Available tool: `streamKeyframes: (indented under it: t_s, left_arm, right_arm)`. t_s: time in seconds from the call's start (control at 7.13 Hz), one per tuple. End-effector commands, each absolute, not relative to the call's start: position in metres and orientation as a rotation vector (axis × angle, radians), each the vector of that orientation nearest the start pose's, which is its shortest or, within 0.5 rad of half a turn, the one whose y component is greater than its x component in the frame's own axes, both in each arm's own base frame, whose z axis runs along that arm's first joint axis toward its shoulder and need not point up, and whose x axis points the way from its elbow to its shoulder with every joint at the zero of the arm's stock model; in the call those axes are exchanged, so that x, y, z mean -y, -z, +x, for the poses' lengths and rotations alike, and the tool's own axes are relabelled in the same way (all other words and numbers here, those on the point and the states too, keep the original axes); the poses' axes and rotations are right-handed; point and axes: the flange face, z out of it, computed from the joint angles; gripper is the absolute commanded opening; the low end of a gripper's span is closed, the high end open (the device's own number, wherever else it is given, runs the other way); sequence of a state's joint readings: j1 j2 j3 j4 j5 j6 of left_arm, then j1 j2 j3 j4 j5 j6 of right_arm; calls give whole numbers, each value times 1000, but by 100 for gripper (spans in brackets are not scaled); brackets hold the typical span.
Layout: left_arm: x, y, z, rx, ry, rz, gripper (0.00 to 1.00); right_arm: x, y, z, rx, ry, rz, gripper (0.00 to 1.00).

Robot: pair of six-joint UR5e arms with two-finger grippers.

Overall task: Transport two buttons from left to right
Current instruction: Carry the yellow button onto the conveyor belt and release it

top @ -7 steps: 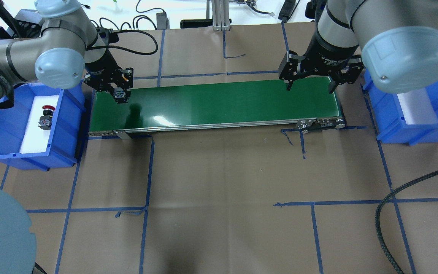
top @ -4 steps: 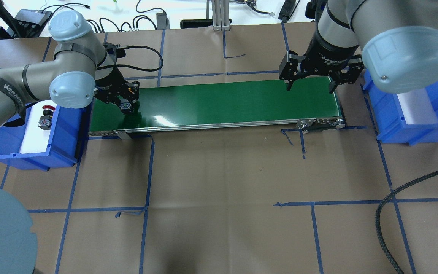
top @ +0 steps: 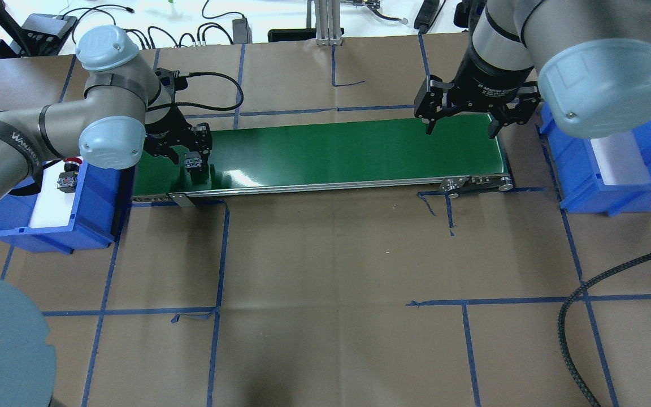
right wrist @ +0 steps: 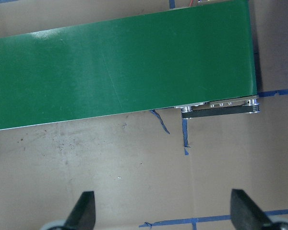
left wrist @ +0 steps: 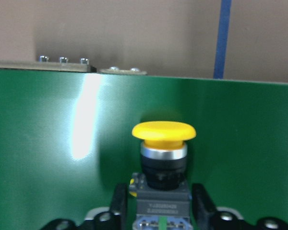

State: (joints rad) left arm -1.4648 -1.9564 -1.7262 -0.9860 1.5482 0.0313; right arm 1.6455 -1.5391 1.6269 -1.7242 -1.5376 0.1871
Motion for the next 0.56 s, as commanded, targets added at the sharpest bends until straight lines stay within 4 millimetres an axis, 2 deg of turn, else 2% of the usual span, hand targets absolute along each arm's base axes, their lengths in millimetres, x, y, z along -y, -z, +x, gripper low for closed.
streamKeyframes:
  t_s: [0.0,0.42]
  left_arm:
    - [616,-299,-66,-3153,169,-114,100]
    - [604,-395,-67,-3162,67,-108,100]
  right_arm:
    - [498,-461,175,-3090,96,171,100]
    - [499,-461,175,-3088,98,171,100]
